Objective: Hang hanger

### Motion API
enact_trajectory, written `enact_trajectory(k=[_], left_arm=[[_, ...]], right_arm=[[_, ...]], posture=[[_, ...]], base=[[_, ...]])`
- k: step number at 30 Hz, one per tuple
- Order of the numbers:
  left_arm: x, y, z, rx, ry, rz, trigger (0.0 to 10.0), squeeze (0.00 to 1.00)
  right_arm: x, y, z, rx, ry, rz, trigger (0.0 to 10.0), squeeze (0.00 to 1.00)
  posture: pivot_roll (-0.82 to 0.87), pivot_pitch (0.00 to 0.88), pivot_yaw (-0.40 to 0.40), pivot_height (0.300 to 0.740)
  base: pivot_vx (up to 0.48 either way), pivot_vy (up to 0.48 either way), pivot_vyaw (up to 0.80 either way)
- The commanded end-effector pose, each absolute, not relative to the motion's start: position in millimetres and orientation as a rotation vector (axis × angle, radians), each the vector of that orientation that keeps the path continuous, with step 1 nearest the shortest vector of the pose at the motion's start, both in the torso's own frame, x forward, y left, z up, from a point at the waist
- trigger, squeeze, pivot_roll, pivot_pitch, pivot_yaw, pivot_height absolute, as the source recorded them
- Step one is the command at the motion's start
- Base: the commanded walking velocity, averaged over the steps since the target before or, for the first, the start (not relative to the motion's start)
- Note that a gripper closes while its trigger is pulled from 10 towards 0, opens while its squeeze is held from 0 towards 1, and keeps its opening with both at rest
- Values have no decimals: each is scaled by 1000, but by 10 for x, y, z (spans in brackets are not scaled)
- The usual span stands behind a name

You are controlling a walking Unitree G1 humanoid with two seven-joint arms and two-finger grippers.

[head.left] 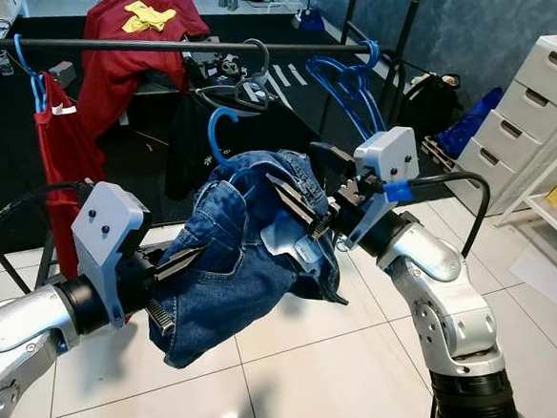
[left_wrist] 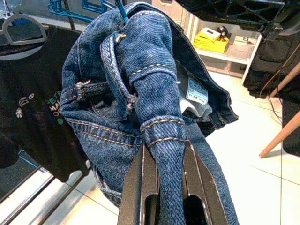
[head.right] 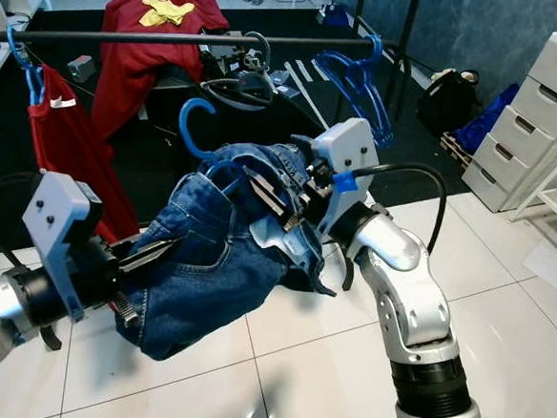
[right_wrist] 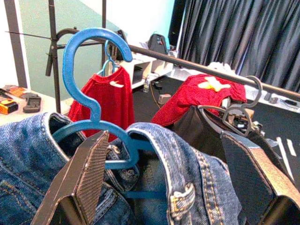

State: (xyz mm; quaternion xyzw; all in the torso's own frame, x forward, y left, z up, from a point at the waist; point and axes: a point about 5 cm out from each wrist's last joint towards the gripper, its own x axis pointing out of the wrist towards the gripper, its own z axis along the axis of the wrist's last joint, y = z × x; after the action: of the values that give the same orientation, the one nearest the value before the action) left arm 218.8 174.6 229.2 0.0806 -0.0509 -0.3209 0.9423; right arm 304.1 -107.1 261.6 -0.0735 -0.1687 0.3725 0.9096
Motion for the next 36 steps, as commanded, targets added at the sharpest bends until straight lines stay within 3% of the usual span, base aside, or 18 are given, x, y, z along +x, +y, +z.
enact_trajectory(k=[1,10,23,24,36], left_arm=[[2180,1762,2323,182,-117,-651,10000,0],[2181,1763,2384,186,-141,-645,10000,0],[2174,1798,2436,196,-160,-630,10000,0],[2171,1798,2458,193,-170,-632,10000,0],[2139,1795,2507,186,-189,-654,10000,0]], right_arm=[[3054,-1063,2597,-171,-335,763,10000,0],[3132,-1132,2229,-323,-146,697,10000,0],[3217,-1266,2115,-382,-57,597,10000,0],[3226,-1290,2089,-381,-44,583,0,0],[3260,-1350,2069,-386,-27,548,0,0]], posture=[[-76,84,-33,740],[-73,89,-33,740],[-75,91,-32,740],[-76,91,-33,740],[-77,90,-34,740]], base=[[0,0,0],[0,0,0],[0,0,0],[0,0,0],[0,0,0]])
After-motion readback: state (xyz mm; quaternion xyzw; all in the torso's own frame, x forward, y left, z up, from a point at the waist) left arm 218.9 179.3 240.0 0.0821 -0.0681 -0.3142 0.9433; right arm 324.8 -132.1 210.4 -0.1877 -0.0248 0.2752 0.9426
